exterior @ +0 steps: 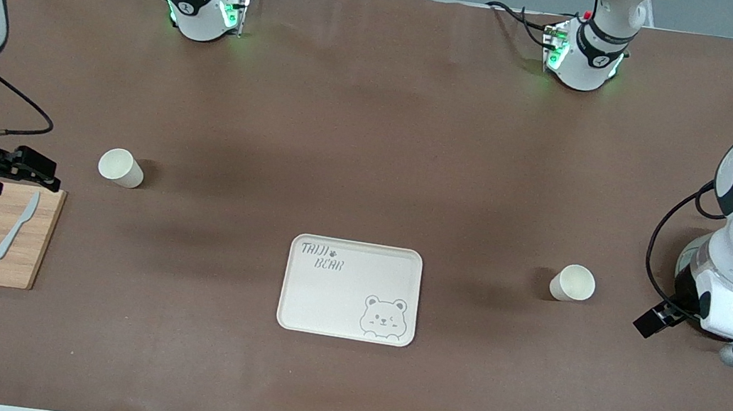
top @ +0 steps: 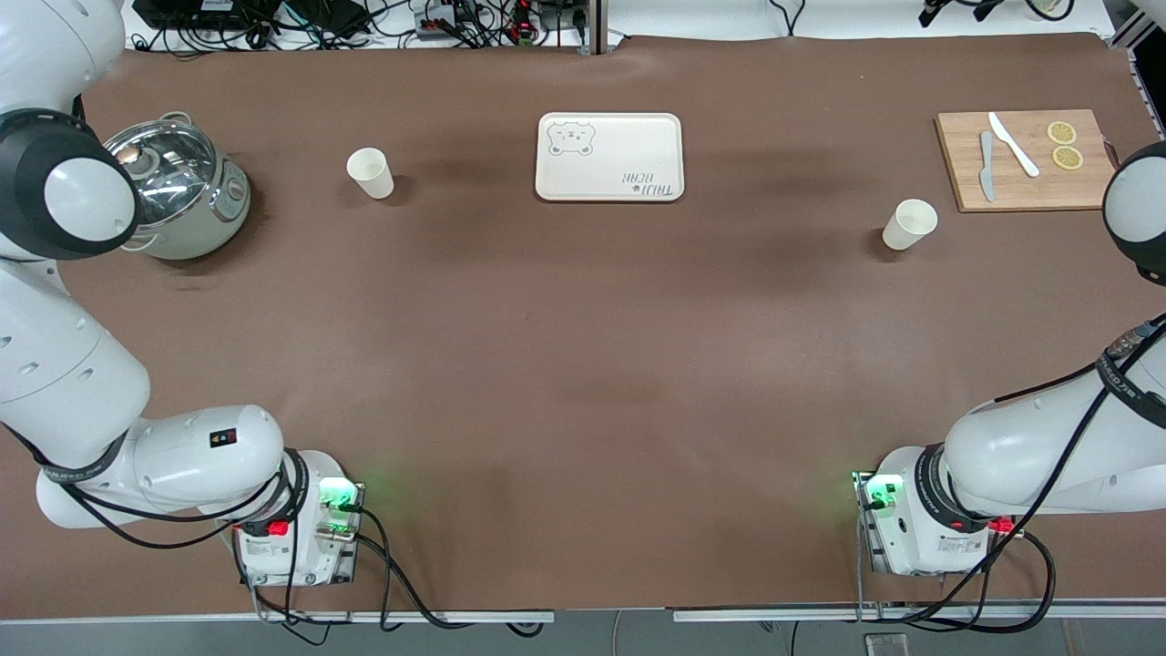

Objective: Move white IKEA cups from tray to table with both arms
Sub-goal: 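Set down and release the cup with the right gripper while the left releases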

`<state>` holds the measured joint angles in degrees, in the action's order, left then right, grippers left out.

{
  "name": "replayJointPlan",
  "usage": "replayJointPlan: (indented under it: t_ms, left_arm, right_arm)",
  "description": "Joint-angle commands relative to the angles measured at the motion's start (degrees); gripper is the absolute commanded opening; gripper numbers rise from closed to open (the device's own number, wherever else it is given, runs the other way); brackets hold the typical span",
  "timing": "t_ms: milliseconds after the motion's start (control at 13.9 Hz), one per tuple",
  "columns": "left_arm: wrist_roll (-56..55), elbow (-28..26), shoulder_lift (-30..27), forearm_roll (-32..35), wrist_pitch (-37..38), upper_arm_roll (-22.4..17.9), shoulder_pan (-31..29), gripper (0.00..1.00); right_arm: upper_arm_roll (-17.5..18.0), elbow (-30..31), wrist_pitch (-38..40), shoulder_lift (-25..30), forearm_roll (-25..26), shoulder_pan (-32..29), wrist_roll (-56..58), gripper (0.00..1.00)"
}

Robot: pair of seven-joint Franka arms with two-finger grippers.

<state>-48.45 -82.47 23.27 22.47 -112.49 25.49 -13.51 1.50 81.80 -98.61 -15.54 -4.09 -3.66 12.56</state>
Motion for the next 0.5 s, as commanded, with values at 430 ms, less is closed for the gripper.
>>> replayJointPlan:
  t_ms: [430]
  left_arm:
    - [9.41,0.38,-6.74,-2.68,13.94,2.54,-0.81,1.0]
  right_arm:
    - [-0.54,12.31,9.32,17.64,2.33,-0.2,-0.78,1.0]
